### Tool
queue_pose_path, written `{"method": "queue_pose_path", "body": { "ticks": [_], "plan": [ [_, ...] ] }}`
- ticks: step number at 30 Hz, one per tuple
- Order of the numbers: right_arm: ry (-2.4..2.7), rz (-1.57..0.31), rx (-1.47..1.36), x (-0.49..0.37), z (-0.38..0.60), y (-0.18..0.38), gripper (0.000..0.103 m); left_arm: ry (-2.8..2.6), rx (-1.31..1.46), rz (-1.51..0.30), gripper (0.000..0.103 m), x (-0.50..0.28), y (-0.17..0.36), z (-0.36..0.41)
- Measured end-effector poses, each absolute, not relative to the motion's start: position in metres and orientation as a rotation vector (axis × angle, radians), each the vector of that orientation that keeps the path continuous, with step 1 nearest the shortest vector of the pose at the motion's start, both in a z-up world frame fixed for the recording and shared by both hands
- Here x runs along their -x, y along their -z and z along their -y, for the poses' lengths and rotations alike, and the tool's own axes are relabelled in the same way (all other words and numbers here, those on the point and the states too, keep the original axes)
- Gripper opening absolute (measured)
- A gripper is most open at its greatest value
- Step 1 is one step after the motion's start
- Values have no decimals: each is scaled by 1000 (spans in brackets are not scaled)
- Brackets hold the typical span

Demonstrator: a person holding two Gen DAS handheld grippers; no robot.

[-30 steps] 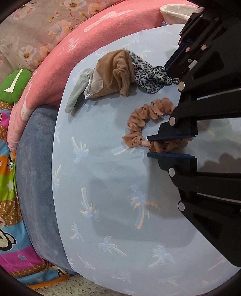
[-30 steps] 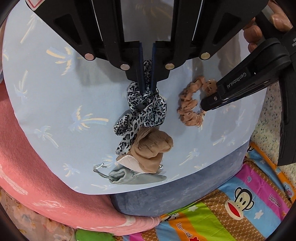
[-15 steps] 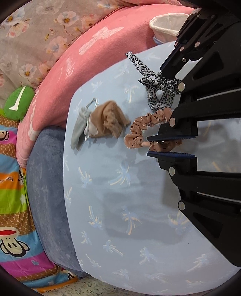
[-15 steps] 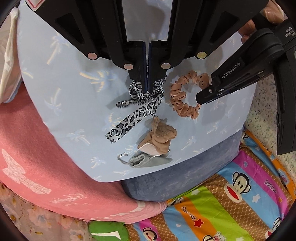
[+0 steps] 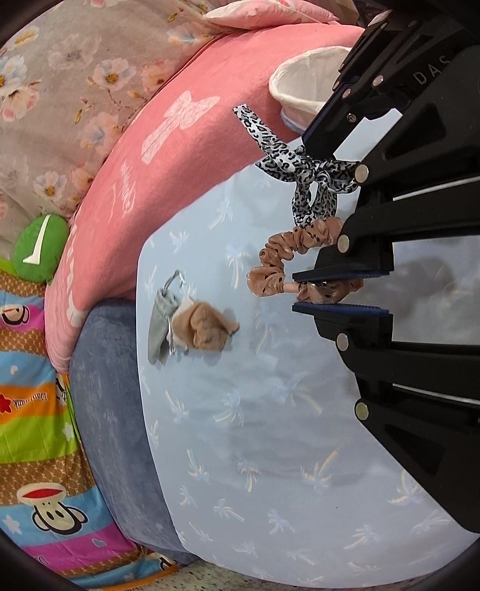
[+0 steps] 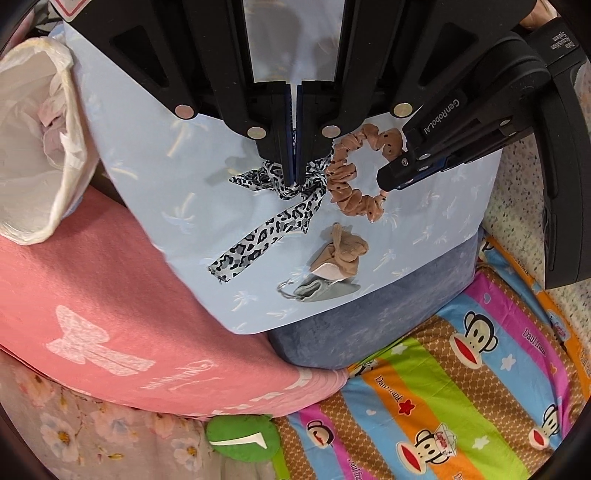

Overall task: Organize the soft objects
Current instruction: 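Carry the scrunchie and leopard-print tie over the trash bin, then open both grippers to drop the scrunchie and tie into the bin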

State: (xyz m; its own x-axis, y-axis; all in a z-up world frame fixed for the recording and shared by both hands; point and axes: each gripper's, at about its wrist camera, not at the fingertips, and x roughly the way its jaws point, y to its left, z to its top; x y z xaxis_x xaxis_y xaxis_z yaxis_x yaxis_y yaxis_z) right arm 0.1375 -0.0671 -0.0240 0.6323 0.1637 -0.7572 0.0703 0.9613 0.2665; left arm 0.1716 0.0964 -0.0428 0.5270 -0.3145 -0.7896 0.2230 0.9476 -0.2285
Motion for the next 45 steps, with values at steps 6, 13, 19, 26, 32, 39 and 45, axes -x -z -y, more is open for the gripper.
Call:
{"method": "queue_pose_path", "body": {
  "ticks": [6,13,19,26,32,39,45],
  "plan": [
    [-13,-851,-306,-114,99,10,1,366,77,-944,11,-154,33,-68],
    [50,-808,-342,-84,145,-4,1,433,35,-921,11,-134,22,-27],
    [106,-787,-377,-60,189,-9,1,488,-3,-908,11,-120,16,9],
    [167,-765,-408,-33,233,-11,1,551,-47,-897,11,-103,11,55],
    [217,-753,-448,-12,269,-7,1,600,-88,-898,11,-90,11,88],
    [276,-745,-488,10,305,0,1,656,-131,-909,11,-77,16,124],
    [311,-740,-513,22,327,4,1,696,-164,-924,12,-68,20,150]
  ]
}}
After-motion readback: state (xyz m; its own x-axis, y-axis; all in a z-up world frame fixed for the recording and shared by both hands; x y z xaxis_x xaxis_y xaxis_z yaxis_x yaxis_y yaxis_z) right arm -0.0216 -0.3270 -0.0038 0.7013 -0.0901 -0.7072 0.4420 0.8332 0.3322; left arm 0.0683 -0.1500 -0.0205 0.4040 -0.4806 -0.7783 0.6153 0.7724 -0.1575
